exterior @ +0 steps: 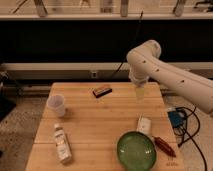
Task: Push the eraser across the table
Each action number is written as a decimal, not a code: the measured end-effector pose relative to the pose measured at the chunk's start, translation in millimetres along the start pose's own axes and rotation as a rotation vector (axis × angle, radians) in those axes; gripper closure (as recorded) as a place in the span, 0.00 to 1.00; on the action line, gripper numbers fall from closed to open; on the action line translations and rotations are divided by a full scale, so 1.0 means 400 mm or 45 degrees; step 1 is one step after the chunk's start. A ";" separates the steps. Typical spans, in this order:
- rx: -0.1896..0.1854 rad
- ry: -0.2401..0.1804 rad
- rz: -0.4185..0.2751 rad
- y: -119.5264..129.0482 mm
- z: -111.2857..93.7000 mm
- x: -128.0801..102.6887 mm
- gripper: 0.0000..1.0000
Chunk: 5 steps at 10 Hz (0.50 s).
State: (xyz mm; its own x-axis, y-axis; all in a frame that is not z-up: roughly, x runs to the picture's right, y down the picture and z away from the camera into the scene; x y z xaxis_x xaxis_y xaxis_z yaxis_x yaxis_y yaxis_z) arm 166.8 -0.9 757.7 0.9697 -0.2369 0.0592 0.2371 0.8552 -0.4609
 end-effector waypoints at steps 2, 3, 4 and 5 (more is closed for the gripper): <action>0.008 -0.003 -0.019 -0.029 0.006 -0.015 0.20; 0.010 -0.007 -0.028 -0.039 0.010 -0.024 0.20; 0.009 -0.005 -0.036 -0.043 0.013 -0.022 0.20; 0.006 -0.004 -0.043 -0.048 0.017 -0.025 0.20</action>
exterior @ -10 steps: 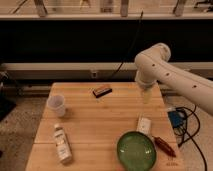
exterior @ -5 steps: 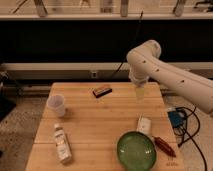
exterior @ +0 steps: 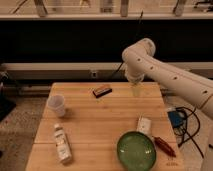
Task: Push the eraser across the table
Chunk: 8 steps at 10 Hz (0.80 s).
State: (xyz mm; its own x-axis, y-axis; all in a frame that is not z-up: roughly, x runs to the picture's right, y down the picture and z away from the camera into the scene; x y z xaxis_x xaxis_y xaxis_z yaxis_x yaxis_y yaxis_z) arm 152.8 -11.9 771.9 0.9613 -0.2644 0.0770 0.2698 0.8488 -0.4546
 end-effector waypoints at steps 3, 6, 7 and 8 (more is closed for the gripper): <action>0.006 -0.005 -0.012 -0.025 0.010 -0.006 0.20; 0.007 -0.008 -0.024 -0.042 0.023 -0.008 0.20; 0.007 -0.010 -0.027 -0.048 0.027 -0.009 0.20; 0.008 -0.013 -0.034 -0.056 0.030 -0.014 0.20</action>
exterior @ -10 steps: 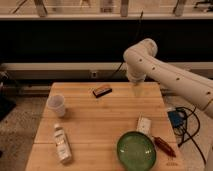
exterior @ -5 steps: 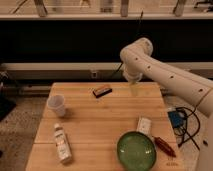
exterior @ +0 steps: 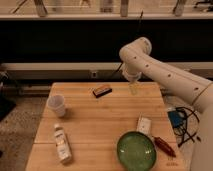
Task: Push the eraser across the table
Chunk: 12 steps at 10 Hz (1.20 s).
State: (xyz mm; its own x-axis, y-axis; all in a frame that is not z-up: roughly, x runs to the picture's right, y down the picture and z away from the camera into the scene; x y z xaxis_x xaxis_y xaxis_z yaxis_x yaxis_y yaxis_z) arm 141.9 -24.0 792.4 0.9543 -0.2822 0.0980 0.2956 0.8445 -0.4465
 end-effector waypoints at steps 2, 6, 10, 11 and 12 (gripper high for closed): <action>0.000 -0.001 -0.004 -0.008 0.008 0.004 0.20; 0.001 -0.006 -0.013 -0.027 0.025 0.006 0.20; 0.001 -0.011 -0.020 -0.042 0.041 0.008 0.20; 0.002 -0.012 -0.021 -0.045 0.045 0.008 0.20; 0.002 -0.013 -0.024 -0.050 0.049 0.007 0.20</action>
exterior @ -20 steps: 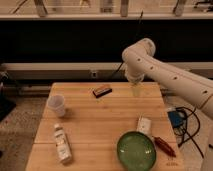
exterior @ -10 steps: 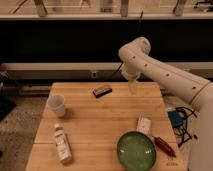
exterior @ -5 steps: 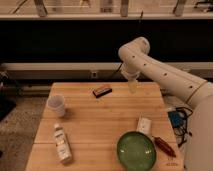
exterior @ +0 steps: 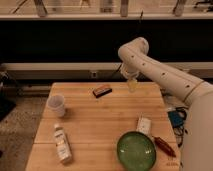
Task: Push the eraser across the table
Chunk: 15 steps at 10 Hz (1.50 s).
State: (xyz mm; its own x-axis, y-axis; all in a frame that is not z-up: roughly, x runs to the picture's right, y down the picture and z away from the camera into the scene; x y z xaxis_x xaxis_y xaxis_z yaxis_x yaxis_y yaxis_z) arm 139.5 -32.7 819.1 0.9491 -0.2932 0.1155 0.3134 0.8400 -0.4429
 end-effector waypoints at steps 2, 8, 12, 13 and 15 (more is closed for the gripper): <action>0.001 -0.001 -0.002 -0.006 0.006 0.001 0.20; 0.003 -0.006 0.000 -0.020 0.027 0.005 0.20; 0.004 -0.007 0.004 -0.028 0.040 0.007 0.20; 0.005 -0.008 0.005 -0.030 0.044 0.008 0.20; 0.005 -0.009 0.007 -0.034 0.048 0.009 0.20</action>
State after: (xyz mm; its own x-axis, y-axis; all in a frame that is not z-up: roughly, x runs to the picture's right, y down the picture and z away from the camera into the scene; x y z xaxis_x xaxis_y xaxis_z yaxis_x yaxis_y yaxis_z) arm 139.4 -36.2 842.8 0.9509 -0.2855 0.1194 0.3085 0.8434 -0.4399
